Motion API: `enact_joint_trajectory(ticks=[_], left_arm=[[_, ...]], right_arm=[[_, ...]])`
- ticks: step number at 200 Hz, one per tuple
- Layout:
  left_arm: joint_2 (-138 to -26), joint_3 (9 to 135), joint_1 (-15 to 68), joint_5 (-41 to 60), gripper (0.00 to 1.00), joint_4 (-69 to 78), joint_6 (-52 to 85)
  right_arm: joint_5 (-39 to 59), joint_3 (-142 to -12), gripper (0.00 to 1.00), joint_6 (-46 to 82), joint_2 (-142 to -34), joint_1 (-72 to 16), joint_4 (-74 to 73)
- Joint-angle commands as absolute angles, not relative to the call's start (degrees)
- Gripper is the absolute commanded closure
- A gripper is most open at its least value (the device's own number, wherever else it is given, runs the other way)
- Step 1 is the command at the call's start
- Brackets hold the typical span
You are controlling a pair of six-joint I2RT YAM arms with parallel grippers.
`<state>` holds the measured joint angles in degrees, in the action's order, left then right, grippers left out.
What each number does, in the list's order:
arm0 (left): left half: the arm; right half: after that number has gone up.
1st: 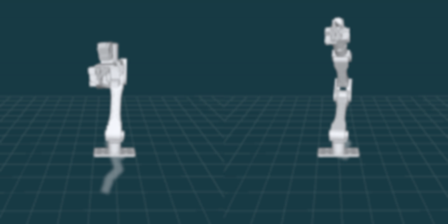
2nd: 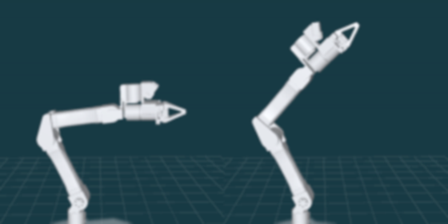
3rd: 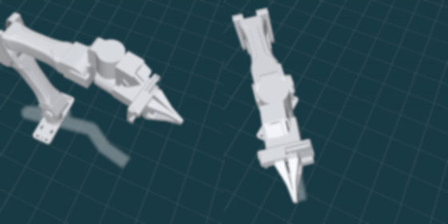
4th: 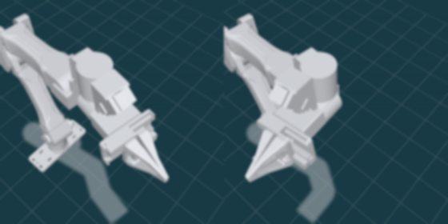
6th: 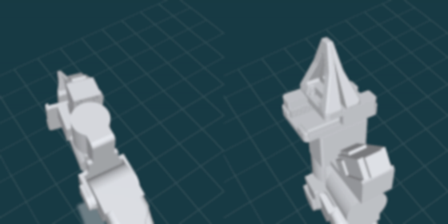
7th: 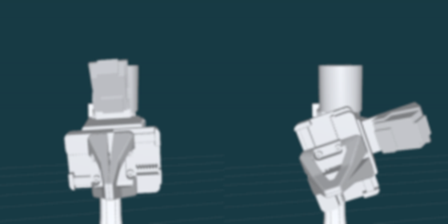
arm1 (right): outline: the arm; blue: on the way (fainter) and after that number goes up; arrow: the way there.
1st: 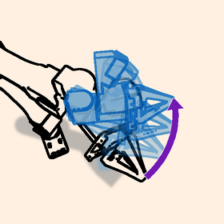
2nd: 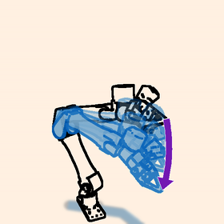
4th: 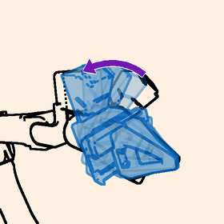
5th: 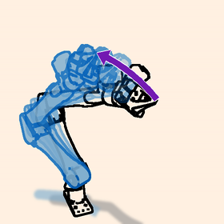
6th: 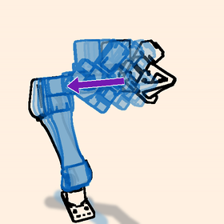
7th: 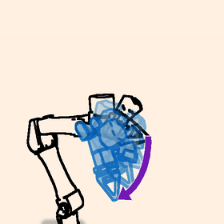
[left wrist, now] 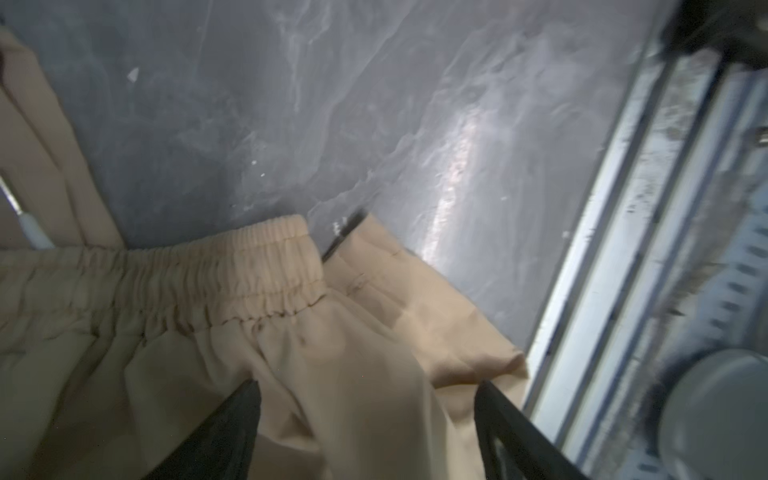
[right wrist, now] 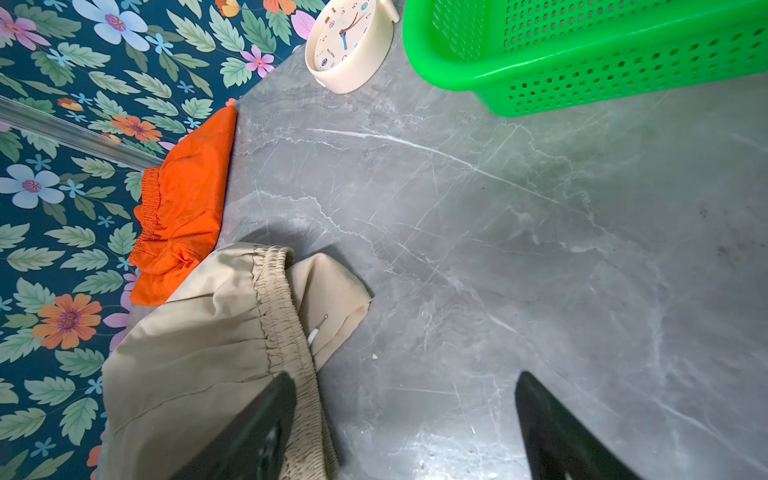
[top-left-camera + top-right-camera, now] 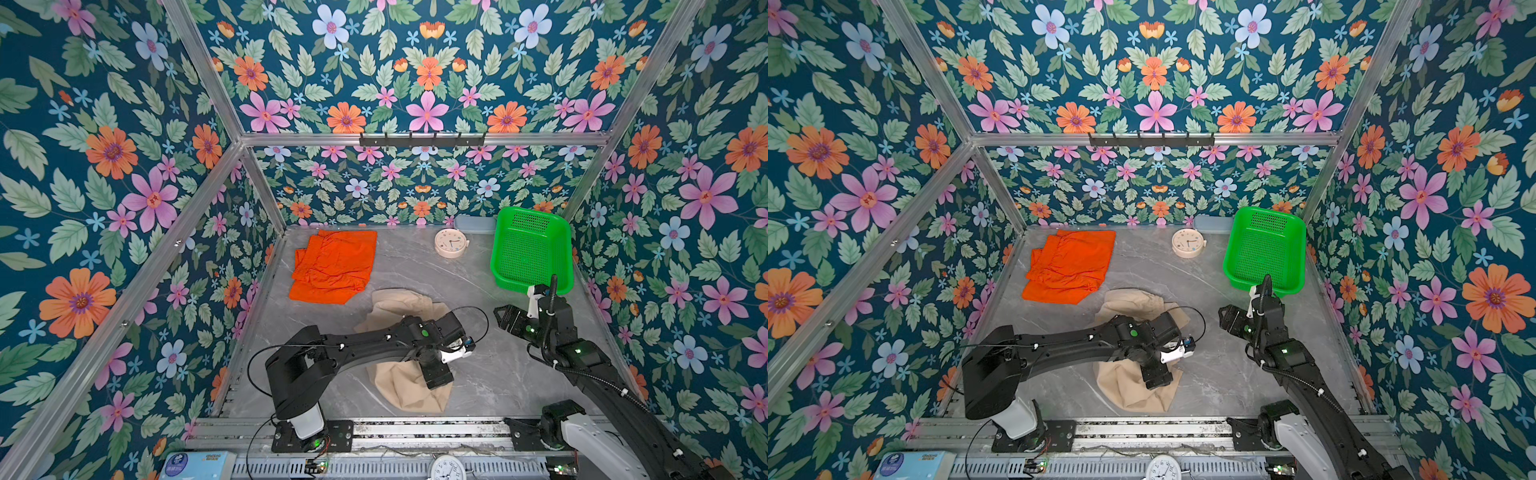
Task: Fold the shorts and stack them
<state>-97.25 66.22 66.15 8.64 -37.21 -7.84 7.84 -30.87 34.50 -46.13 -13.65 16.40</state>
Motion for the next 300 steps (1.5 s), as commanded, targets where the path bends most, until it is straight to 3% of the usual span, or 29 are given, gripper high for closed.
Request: enact_joint_trajectory(ticks=[1,56,76,94,113,140,172,210,269,300], left_arm=[[-98.2,65.6,66.1,3.8,0.17,-36.3,-5.1],[-99.7,62.6,66.2,-1.5,0.25,-32.1,-1.2],[-99.2,61.8,66.1,-2.5,0.51,-30.8,-0.7],[-97.6,62.5,65.9,-3.9,0.83,-31.0,-1.7],[-93.6,63.3,64.8,-3.5,0.99,-30.6,-4.2],[-85.4,64.2,60.5,5.4,1.00,-29.1,-12.8],[-79.0,69.6,50.0,24.0,1.00,-31.9,-24.5],[-78.7,79.6,42.5,42.6,1.00,-41.5,-37.7],[-79.4,86.3,40.6,52.0,1.00,-48.2,-44.0],[-79.0,87.4,40.6,56.2,1.00,-50.4,-45.4]], right_arm=[[9.2,-30.6,0.18,35.5,-45.2,-13.6,14.5],[9.4,-30.5,0.18,35.3,-43.6,-13.7,14.4],[9.8,-30.5,0.18,35.1,-43.5,-13.7,14.0],[10.0,-30.3,0.19,34.7,-43.6,-13.6,13.1],[12.2,-29.5,0.18,33.5,-43.5,-13.6,9.4],[16.8,-27.5,0.17,30.0,-43.3,-13.6,0.3],[21.3,-26.6,0.20,21.4,-43.2,-13.6,-8.6],[31.0,-34.3,0.21,10.7,-46.9,-14.0,-3.9],[35.3,-40.5,0.16,-16.6,-51.4,-25.0,0.7],[37.7,-42.9,0.12,-20.0,-55.8,-26.2,-1.9]])
